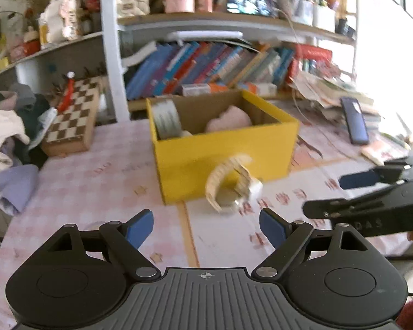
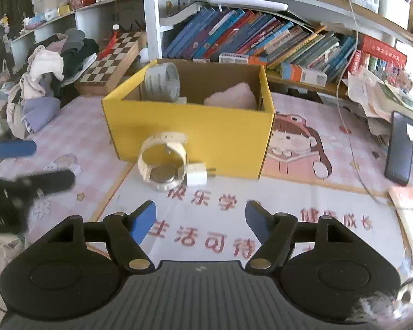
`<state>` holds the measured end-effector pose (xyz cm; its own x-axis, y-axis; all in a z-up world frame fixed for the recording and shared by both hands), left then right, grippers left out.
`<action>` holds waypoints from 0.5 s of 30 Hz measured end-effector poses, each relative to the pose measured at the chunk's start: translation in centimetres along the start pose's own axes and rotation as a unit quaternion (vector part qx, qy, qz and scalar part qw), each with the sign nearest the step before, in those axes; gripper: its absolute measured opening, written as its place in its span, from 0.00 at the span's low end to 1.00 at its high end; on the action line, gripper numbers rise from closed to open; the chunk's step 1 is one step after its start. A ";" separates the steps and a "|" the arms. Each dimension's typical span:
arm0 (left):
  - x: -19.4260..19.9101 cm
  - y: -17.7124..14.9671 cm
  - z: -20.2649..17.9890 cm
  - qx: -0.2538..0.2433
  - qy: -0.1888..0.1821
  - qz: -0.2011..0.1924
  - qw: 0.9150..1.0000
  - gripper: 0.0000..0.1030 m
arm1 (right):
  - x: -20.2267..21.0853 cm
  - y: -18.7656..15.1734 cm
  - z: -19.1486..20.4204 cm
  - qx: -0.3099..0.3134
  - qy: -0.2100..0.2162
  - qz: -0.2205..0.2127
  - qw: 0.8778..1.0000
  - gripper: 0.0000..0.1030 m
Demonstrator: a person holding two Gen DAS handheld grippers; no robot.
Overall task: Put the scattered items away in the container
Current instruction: 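Lift both tools out of the box back toward the watch and plug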
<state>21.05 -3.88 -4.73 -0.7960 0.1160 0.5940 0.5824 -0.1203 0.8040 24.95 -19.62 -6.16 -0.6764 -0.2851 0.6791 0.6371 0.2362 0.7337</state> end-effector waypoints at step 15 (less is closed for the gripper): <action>-2.1 -1.8 -0.7 -0.010 -0.010 0.032 0.999 0.83 | -1.5 -2.6 -0.2 -0.016 -0.028 0.020 0.999 0.71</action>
<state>21.54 -4.59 -7.49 -0.7534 0.1272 0.6452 0.6287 -0.1481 0.7634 24.38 -19.97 -9.03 -0.6696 -0.2225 0.7086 0.6751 0.2155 0.7055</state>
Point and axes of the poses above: each gripper's, at about its wrist camera, not at the fingertips, and x roughly against the way its jaws point, z to its left, y to its top, the point moved 8 cm from there along -x, roughly the way its jaws point
